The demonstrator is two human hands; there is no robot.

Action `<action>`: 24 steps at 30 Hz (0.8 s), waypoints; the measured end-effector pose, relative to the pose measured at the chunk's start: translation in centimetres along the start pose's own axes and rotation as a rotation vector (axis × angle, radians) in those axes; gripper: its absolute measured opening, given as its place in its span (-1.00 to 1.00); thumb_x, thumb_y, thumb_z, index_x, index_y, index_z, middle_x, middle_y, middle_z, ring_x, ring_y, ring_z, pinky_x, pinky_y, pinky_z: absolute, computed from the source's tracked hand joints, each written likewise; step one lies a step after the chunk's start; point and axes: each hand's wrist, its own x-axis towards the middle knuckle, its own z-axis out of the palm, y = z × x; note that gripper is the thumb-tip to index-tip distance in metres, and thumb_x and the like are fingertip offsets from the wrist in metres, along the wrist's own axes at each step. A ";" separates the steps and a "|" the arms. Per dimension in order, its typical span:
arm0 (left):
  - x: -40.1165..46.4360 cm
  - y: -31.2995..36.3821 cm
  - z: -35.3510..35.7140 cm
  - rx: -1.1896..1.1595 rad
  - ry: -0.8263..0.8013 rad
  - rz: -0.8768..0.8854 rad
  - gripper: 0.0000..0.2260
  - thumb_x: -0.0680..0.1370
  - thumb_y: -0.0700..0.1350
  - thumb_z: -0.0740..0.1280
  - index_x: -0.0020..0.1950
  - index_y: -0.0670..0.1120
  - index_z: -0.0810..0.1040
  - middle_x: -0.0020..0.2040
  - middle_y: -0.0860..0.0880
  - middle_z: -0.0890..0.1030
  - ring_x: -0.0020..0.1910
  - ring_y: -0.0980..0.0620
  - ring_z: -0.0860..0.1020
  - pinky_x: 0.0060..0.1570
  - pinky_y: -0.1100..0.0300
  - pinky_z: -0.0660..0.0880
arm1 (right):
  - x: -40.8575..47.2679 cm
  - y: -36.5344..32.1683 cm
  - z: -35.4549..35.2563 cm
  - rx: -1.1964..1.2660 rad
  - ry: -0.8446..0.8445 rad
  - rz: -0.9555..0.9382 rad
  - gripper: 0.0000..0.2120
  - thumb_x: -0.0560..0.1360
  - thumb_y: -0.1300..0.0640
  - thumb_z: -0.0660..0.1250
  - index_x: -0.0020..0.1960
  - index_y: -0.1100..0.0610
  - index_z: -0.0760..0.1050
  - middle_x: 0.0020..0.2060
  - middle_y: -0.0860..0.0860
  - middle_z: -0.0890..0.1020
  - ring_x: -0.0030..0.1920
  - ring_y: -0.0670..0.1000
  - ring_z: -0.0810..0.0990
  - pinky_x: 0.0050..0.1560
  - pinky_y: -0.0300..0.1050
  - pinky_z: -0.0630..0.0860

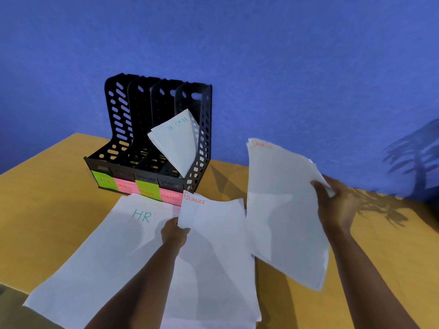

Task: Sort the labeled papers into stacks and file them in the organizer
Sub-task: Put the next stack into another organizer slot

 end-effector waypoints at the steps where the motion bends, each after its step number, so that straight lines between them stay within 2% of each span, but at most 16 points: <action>1: 0.0 0.0 0.0 -0.002 -0.002 -0.002 -0.71 0.46 -0.24 0.39 0.16 -0.27 0.54 0.17 -0.26 0.60 0.16 -0.25 0.54 0.20 -0.05 0.46 | 0.5 -0.9 0.1 0.045 0.034 -0.024 -0.82 0.42 0.32 0.40 -0.01 0.37 0.62 -0.15 0.32 0.68 -0.14 0.25 0.65 -0.19 -0.24 0.32; 3: -0.1 0.2 0.0 0.000 -0.017 0.008 -0.72 0.45 -0.27 0.39 0.15 -0.27 0.54 0.15 -0.27 0.60 0.13 -0.26 0.54 0.16 -0.03 0.48 | 1.3 -2.5 0.3 0.109 0.098 -0.071 -0.85 0.43 0.32 0.38 -0.03 0.36 0.63 -0.19 0.31 0.67 -0.18 0.17 0.63 -0.21 -0.24 0.32; 5: -0.1 0.3 -0.1 0.040 -0.050 0.046 -0.68 0.43 -0.28 0.40 0.17 -0.25 0.52 0.15 -0.26 0.60 0.13 -0.24 0.54 0.15 -0.02 0.49 | 2.1 -3.9 0.4 0.179 0.151 -0.083 -0.85 0.43 0.31 0.38 -0.04 0.34 0.63 -0.23 0.25 0.65 -0.23 0.02 0.54 -0.24 -0.37 0.30; 7: 0.0 0.4 -0.1 0.046 -0.070 0.092 -0.55 0.41 -0.26 0.44 0.28 -0.20 0.44 0.23 -0.22 0.55 0.22 -0.21 0.49 0.23 -0.01 0.43 | 2.9 -4.7 0.4 0.245 0.171 -0.045 -0.84 0.43 0.27 0.39 -0.03 0.34 0.62 -0.24 0.11 0.59 -0.20 -0.09 0.49 -0.23 -0.48 0.32; 8: 0.0 0.5 -0.2 0.017 -0.061 0.118 -0.48 0.41 -0.23 0.45 0.33 -0.18 0.38 0.27 -0.20 0.52 0.27 -0.20 0.46 0.27 0.00 0.40 | 3.2 -4.9 0.5 0.266 0.163 -0.010 -0.81 0.43 0.23 0.39 -0.03 0.33 0.62 -0.23 0.06 0.56 -0.19 -0.09 0.48 -0.22 -0.44 0.34; 10: 0.0 0.9 -0.6 -0.017 0.066 0.237 -0.44 0.44 -0.17 0.43 0.39 -0.17 0.31 0.28 -0.20 0.51 0.29 -0.19 0.45 0.26 0.01 0.39 | 4.0 -4.8 0.5 0.302 0.134 0.063 -0.77 0.42 0.16 0.39 -0.04 0.33 0.60 -0.24 0.03 0.53 -0.19 -0.04 0.46 -0.19 -0.25 0.35; 12: -0.2 1.8 -1.0 -0.076 0.236 0.373 -0.54 0.49 -0.16 0.37 0.36 -0.16 0.36 0.22 -0.20 0.56 0.23 -0.18 0.49 0.19 0.02 0.43 | 4.6 -4.6 0.4 0.357 0.114 0.115 -0.79 0.40 0.14 0.41 -0.08 0.29 0.60 -0.30 -0.03 0.54 -0.26 -0.09 0.46 -0.21 -0.25 0.36; 13: -0.3 2.5 -1.4 -0.166 0.257 0.403 -0.59 0.51 -0.16 0.35 0.34 -0.14 0.39 0.18 -0.19 0.59 0.19 -0.17 0.52 0.15 0.06 0.45 | 4.9 -4.5 0.4 0.395 0.099 0.147 -0.81 0.39 0.13 0.42 -0.12 0.26 0.59 -0.37 -0.11 0.55 -0.33 -0.19 0.47 -0.27 -0.30 0.38; 14: -0.5 3.7 -1.7 -0.308 0.209 0.405 -0.65 0.53 -0.14 0.32 0.31 -0.13 0.42 0.13 -0.18 0.61 0.16 -0.16 0.54 0.09 0.14 0.47 | 5.2 -4.3 0.5 0.427 0.075 0.181 -0.83 0.37 0.12 0.44 -0.14 0.22 0.59 -0.41 -0.17 0.55 -0.42 -0.31 0.46 -0.35 -0.38 0.39; 16: -1.0 6.2 -2.5 -0.615 -0.044 0.367 -0.71 0.59 -0.07 0.22 0.29 -0.09 0.44 0.10 -0.16 0.61 0.13 -0.09 0.55 0.02 0.28 0.45 | 5.3 -3.9 0.9 0.446 -0.019 0.219 -0.83 0.37 0.14 0.46 -0.13 0.24 0.59 -0.39 -0.14 0.56 -0.51 -0.41 0.45 -0.47 -0.53 0.34; 18: -1.3 8.6 -3.4 -0.788 -0.329 0.277 -0.66 0.60 0.05 0.12 0.30 -0.06 0.45 0.14 -0.13 0.60 0.06 -0.04 0.56 0.02 0.19 0.45 | 4.8 -3.6 1.8 0.440 -0.170 0.229 -0.83 0.36 0.17 0.48 -0.13 0.25 0.60 -0.43 -0.17 0.57 -0.54 -0.40 0.44 -0.50 -0.50 0.36; 20: -1.8 9.8 -3.7 -0.787 -0.492 0.263 -0.68 0.58 0.06 0.16 0.24 -0.04 0.50 0.12 -0.11 0.61 0.00 -0.03 0.58 -0.02 0.13 0.50 | 3.5 -3.6 2.6 0.449 -0.296 0.247 -0.85 0.33 0.18 0.50 -0.15 0.21 0.61 -0.43 -0.19 0.59 -0.53 -0.36 0.47 -0.46 -0.39 0.43; 22: -2.2 10.2 -3.2 -0.696 -0.463 0.312 -0.74 0.54 -0.07 0.31 0.21 -0.05 0.50 0.20 -0.12 0.58 0.13 -0.07 0.56 0.17 0.05 0.49 | 2.1 -3.7 3.3 0.481 -0.314 0.254 -0.86 0.33 0.17 0.51 -0.15 0.16 0.60 -0.35 -0.12 0.60 -0.49 -0.37 0.50 -0.39 -0.29 0.48; 24: -2.5 10.2 -2.7 -0.683 -0.334 0.311 -0.71 0.52 -0.16 0.34 0.24 -0.13 0.49 0.23 -0.15 0.56 0.22 -0.11 0.52 0.27 0.03 0.43 | 0.8 -3.9 3.8 0.516 -0.273 0.238 -0.85 0.36 0.18 0.49 -0.09 0.11 0.58 -0.23 -0.08 0.63 -0.35 -0.40 0.56 -0.30 -0.34 0.53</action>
